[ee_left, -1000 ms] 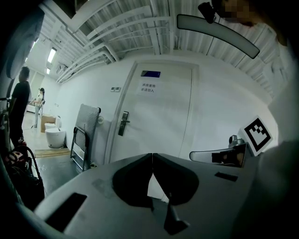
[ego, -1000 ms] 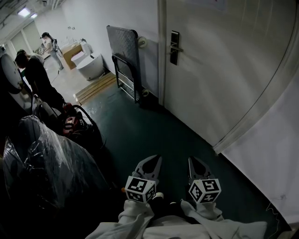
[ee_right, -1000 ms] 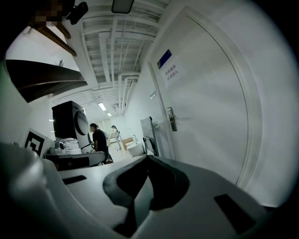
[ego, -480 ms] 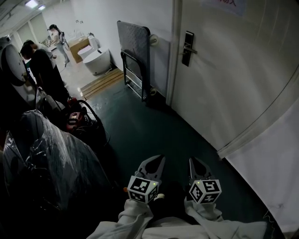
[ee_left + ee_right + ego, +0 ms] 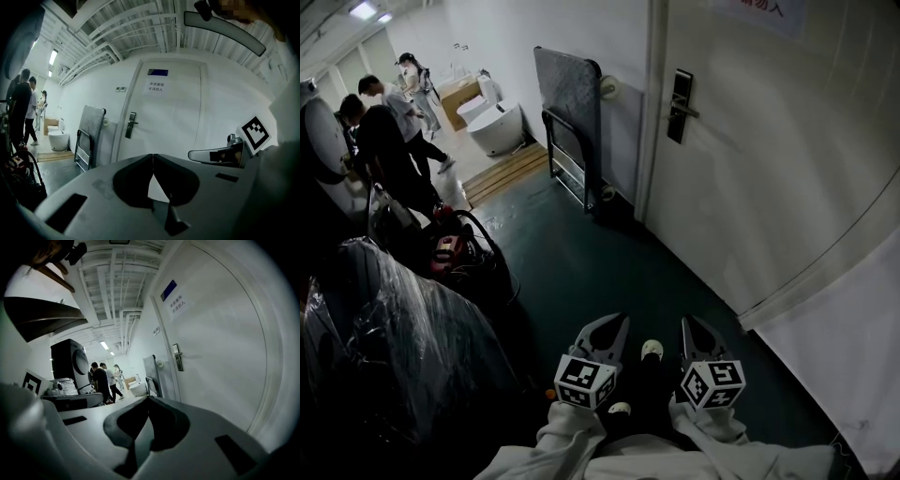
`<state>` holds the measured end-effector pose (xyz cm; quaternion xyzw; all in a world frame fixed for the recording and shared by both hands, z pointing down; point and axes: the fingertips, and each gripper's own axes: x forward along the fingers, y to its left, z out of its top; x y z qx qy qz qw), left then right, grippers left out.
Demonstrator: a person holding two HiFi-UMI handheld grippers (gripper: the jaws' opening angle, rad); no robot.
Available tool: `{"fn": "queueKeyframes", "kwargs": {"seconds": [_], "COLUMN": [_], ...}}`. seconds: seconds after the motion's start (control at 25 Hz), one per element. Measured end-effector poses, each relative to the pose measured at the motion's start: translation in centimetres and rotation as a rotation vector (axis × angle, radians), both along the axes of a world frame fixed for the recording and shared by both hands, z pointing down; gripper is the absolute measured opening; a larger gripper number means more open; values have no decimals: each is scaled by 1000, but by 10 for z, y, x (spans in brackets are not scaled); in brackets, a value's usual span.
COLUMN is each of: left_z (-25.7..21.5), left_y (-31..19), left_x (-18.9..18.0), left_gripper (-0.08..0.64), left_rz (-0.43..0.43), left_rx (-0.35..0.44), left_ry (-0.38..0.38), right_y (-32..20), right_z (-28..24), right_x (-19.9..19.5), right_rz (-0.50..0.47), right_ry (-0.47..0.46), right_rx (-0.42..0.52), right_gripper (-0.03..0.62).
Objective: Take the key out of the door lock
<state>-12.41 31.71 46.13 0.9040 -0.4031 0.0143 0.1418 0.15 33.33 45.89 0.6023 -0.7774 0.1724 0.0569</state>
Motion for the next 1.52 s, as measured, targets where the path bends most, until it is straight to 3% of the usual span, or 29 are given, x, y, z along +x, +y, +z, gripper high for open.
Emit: {"fn": "queueKeyframes", "kwargs": {"seconds": [0.48,1.08,1.52], "left_z": [2,-11,-7], "left_y": [-86,-208,-265], "left_x": [40,94,137], "left_gripper": [14,14,14], "left_rz": [26,0,-19], "left_rx": [-15,-4,9], "left_ry": [-6,-19,-16], "right_y": [-80,-208,-264], "right_z": [6,-5,4], "right_x": [34,87,127], "right_rz": [11,-25,-50], "right_ry": [-29,-45,-52], "right_rx": [-30,-20,-16], "right_gripper": [52,52,52]}}
